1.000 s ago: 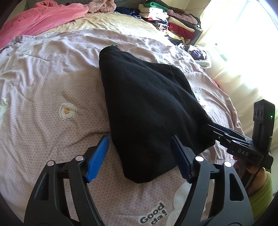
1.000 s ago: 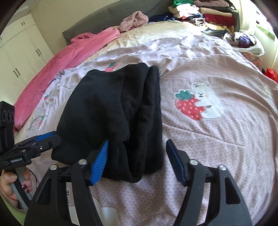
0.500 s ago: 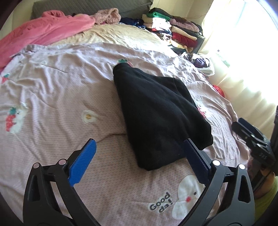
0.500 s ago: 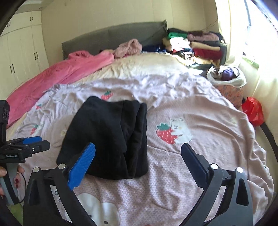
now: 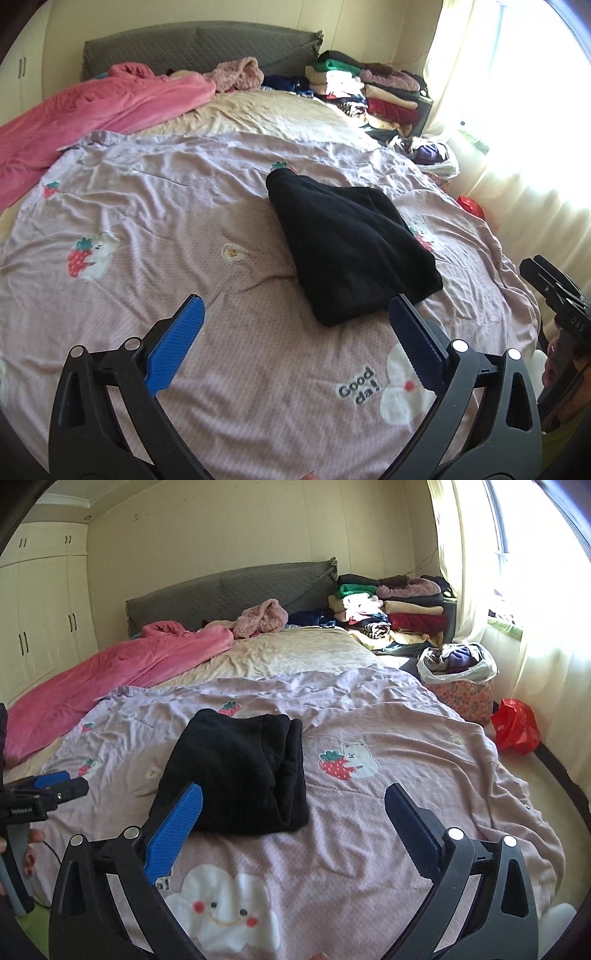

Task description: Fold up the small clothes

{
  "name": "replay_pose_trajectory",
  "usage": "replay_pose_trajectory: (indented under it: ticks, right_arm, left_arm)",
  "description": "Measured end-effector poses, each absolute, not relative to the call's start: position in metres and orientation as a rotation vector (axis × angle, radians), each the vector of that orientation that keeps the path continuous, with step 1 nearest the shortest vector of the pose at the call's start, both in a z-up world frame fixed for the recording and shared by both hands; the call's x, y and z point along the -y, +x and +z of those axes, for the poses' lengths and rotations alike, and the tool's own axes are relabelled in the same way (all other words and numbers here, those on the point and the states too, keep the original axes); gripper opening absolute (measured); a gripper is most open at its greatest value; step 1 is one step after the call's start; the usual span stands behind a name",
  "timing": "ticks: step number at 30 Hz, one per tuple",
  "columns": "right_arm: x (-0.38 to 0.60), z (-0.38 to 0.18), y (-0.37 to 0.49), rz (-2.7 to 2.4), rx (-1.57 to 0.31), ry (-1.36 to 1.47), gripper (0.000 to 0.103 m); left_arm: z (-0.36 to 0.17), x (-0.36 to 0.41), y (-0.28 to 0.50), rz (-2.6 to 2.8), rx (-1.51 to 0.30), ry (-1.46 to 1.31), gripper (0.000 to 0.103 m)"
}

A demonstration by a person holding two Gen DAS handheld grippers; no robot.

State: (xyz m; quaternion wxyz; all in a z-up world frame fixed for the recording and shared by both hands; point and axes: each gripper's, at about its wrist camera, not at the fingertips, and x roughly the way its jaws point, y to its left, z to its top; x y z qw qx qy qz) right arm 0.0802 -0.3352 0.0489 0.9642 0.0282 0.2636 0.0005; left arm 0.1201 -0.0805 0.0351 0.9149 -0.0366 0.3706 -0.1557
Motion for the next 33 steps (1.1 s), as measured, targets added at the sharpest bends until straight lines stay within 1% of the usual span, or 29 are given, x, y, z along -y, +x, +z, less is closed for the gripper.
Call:
replay_pose_trajectory:
  ticks: [7,18,27,33]
  right_arm:
    - [0.322,0.048,0.048,0.017,-0.517,0.043,0.099]
    - [0.291,0.017,0.015,0.016,-0.526,-0.059,0.099]
    - [0.285,-0.019,0.014,0.021,-0.61,-0.035,0.099]
    - [0.281,-0.031,0.017,0.035,-0.634,-0.036,0.099]
  left_arm:
    - [0.037,0.069,0.086,-0.317,-0.739,-0.087,0.094]
    - [0.017,0.062,0.047,-0.293,-0.723,-0.084,0.094]
    - [-0.007,0.068,0.038,-0.29,-0.754,-0.066,0.094]
    - [-0.012,0.072,0.038,-0.288,-0.767,-0.058,0.094]
